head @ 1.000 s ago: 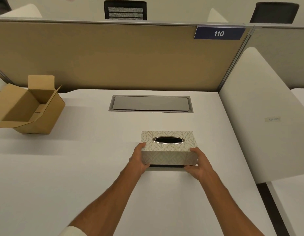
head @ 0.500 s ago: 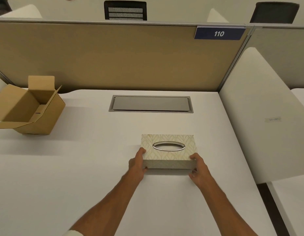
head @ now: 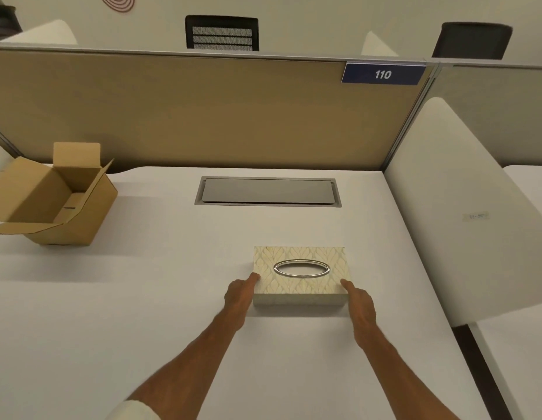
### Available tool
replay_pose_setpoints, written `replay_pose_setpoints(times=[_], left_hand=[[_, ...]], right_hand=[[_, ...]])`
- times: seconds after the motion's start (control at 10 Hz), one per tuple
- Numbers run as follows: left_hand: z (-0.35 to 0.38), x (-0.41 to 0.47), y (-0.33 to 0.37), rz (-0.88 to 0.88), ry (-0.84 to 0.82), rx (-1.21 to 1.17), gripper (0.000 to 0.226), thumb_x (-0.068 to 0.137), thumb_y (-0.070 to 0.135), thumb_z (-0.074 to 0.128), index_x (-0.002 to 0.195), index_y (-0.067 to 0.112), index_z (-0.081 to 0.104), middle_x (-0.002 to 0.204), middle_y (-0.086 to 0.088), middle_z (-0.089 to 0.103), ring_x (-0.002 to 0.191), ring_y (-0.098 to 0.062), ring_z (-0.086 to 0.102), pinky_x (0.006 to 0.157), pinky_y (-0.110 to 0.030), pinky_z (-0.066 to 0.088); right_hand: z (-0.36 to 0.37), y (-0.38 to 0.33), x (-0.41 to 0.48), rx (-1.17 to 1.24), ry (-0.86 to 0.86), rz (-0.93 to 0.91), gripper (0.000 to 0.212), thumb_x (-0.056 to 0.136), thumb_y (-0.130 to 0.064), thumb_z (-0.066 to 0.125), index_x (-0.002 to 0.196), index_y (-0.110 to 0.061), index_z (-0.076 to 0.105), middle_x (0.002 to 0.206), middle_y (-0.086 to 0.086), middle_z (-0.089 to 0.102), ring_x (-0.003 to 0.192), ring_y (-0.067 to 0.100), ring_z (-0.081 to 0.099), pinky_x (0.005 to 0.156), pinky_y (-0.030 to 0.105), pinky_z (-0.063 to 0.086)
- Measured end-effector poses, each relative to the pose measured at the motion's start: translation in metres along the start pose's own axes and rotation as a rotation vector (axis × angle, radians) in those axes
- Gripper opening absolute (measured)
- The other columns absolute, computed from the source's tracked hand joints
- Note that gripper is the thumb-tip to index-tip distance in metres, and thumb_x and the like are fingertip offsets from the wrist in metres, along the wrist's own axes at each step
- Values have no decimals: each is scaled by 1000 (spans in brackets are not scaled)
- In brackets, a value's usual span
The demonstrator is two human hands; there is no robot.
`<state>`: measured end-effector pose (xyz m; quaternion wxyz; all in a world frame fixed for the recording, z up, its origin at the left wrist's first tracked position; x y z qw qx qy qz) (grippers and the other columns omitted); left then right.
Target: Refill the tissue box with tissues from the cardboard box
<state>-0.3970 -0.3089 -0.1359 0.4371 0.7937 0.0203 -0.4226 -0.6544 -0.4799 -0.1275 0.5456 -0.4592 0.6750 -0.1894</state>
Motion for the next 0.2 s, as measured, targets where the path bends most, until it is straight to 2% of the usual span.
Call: replay_pose_setpoints(times=[0.1,0.2], left_hand=[[-15,3,11,121,46,148,48,91,43,51,119,4,56,126,-16,58,109,-30,55,89,-36,44],[-47,-7,34,339,176,261,62,95,49,42,139,6,42,146,-13,46,136,-30,40,112,-40,31]], right_hand=[[-5,-15,-9,-161,97,-150,67,88,-48,60,135,-3,47,138,19,47,123,32,47,101,44,40],[6,-51,-40,-361,209,-437,74,87,-51,58,141,-4,38,147,18,42,136,33,38,110,48,35]])
Point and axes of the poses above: each hand's wrist, its own x-axis towards the middle knuckle, its own z-axis out of the palm, y = z × x, the point moved 8 cm from there along x, towards the middle knuckle
